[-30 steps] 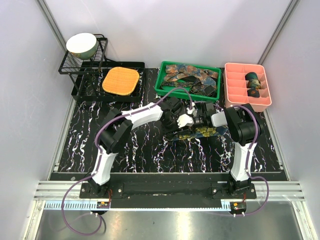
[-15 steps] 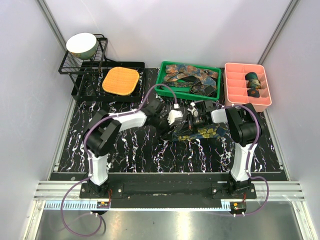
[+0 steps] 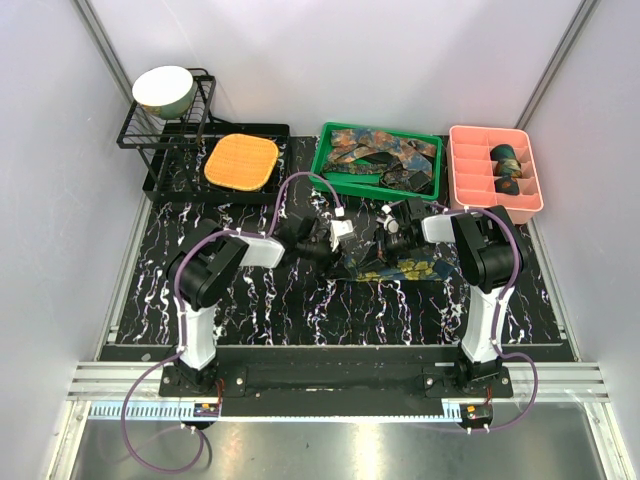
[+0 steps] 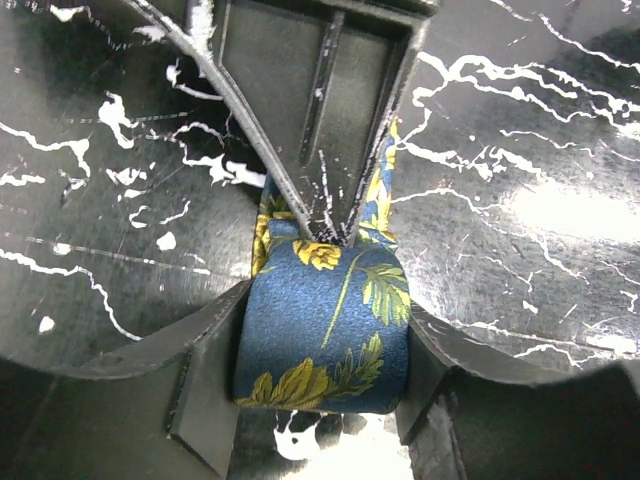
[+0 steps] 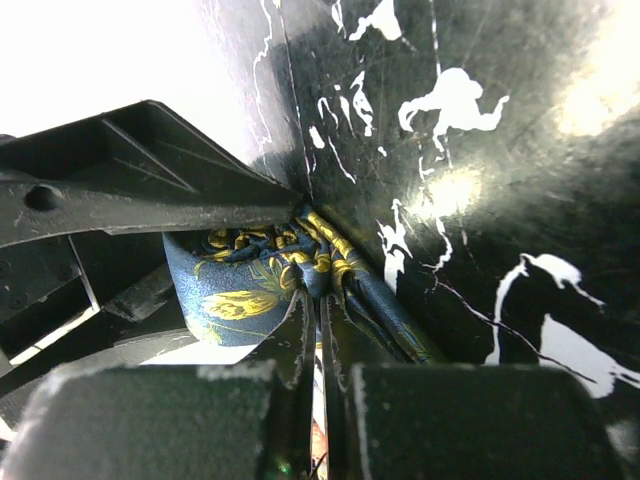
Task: Roll the ties
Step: Roll the tie at the center of the board.
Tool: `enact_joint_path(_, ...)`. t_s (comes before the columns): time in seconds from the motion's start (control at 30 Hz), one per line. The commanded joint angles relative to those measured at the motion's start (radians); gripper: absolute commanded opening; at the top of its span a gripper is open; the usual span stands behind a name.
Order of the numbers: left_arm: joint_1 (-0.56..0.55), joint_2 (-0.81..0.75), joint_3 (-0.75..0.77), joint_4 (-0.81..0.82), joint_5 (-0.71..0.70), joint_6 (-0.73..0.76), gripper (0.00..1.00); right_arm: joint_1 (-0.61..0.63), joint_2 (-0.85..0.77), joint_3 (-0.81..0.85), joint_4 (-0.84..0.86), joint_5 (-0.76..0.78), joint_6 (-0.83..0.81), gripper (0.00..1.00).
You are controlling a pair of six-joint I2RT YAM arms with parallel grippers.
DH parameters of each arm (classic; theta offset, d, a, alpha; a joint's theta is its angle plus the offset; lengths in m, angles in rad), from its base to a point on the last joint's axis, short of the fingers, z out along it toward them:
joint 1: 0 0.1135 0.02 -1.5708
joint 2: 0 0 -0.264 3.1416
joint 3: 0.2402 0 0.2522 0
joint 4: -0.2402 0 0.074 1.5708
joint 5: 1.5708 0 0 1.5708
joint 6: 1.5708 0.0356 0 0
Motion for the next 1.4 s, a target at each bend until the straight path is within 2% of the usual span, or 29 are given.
enact_joint_path(0.0, -0.003, 0.045, -0.015, 0.078, 0.017, -0.005, 0.50, 0.011, 0.056, 0.002, -0.052, 0.250, -0.078, 0.00)
enact_joint_path(0.07, -0.006, 0.042, -0.009, 0.037, -0.002, 0.029, 0.44, 0.014, 0.059, 0.005, -0.054, 0.245, -0.084, 0.00)
enact_joint_path(0.1, -0.011, 0.036, 0.012, -0.002, -0.019, 0.049, 0.36, 0.017, 0.060, 0.011, -0.055, 0.241, -0.086, 0.00)
enact_joint_path(0.13, -0.019, 0.030, 0.028, -0.053, -0.050, 0.096, 0.33, 0.019, 0.065, 0.016, -0.056, 0.209, -0.094, 0.00)
enact_joint_path(0.27, -0.062, 0.003, 0.092, -0.355, -0.285, 0.225, 0.24, 0.019, 0.056, 0.084, -0.098, 0.146, -0.123, 0.01)
enact_joint_path(0.37, -0.086, 0.016, 0.157, -0.541, -0.364, 0.297, 0.17, 0.017, 0.028, 0.144, -0.178, 0.113, -0.167, 0.10)
enact_joint_path(0.4, -0.086, 0.009, 0.166, -0.540, -0.340, 0.296, 0.16, 0.016, 0.022, 0.160, -0.228, 0.091, -0.181, 0.17)
enact_joint_path(0.53, -0.164, 0.117, 0.356, -0.783, -0.488, 0.277, 0.10, -0.019, -0.030, 0.201, -0.325, 0.032, -0.223, 0.38)
enact_joint_path(0.73, -0.201, 0.213, 0.500, -0.960, -0.580, 0.259, 0.11, -0.113, -0.059, 0.180, -0.410, -0.054, -0.267, 0.48)
enact_joint_path(0.83, -0.214, 0.231, 0.523, -1.003, -0.617, 0.273, 0.13, -0.116, -0.081, 0.145, -0.375, -0.103, -0.263, 0.50)
enact_joint_path(0.97, -0.227, 0.234, 0.533, -1.043, -0.653, 0.290, 0.15, -0.118, -0.107, 0.076, -0.217, -0.163, -0.169, 0.52)
enact_joint_path(1.07, -0.234, 0.233, 0.534, -1.069, -0.682, 0.302, 0.16, -0.113, -0.121, 0.046, -0.165, -0.180, -0.135, 0.51)
enact_joint_path(1.27, -0.238, 0.240, 0.550, -1.121, -0.687, 0.317, 0.20, -0.075, -0.085, 0.008, -0.102, -0.115, -0.127, 0.44)
enact_joint_path(1.37, -0.241, 0.242, 0.556, -1.130, -0.677, 0.319, 0.22, -0.066, -0.065, 0.005, -0.098, -0.075, -0.144, 0.34)
